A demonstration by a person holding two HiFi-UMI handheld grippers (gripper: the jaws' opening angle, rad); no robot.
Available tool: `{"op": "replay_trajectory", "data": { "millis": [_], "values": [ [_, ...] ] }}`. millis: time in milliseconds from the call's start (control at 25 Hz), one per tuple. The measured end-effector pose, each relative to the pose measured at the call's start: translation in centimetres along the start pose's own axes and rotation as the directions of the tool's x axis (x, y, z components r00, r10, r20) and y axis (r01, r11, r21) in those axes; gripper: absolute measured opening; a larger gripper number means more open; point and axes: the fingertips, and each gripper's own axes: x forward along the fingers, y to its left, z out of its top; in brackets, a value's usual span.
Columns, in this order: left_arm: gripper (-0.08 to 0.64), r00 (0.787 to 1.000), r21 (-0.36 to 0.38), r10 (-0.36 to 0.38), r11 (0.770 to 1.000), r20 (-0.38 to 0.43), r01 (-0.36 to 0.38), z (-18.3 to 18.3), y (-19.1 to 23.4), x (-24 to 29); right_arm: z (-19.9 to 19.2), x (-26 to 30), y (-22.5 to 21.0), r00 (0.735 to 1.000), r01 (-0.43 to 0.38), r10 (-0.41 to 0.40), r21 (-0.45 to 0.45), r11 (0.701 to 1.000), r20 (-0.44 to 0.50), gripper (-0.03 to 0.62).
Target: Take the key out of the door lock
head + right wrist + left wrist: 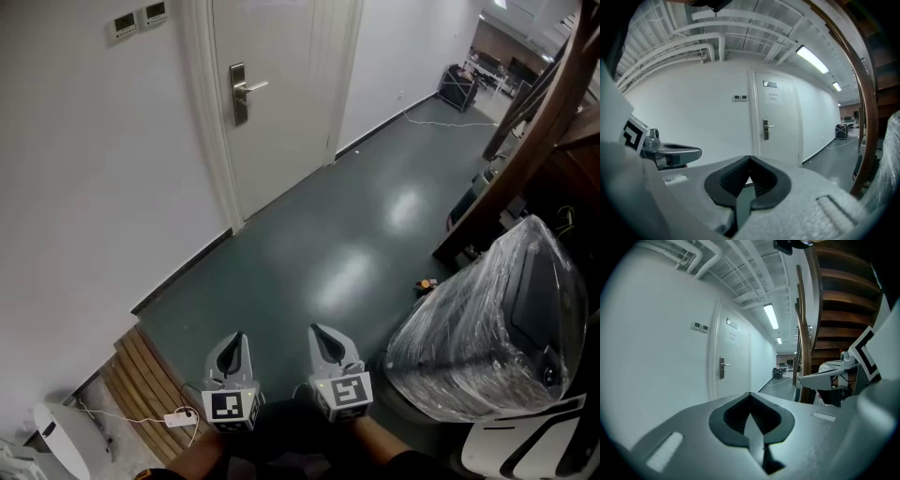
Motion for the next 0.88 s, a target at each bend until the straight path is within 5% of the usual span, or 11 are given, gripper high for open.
{"op": "replay_trajectory", "data": {
  "millis": [880],
  "values": [
    [0.015,1.000,0.032,-0.019,0.999,-0.006,0.019,0.0,-5.0,4.6,0.0,-0.2,-6.1,1.000,0.008,-0.008,0.009,1.000,0.021,-0.008]
  ]
}}
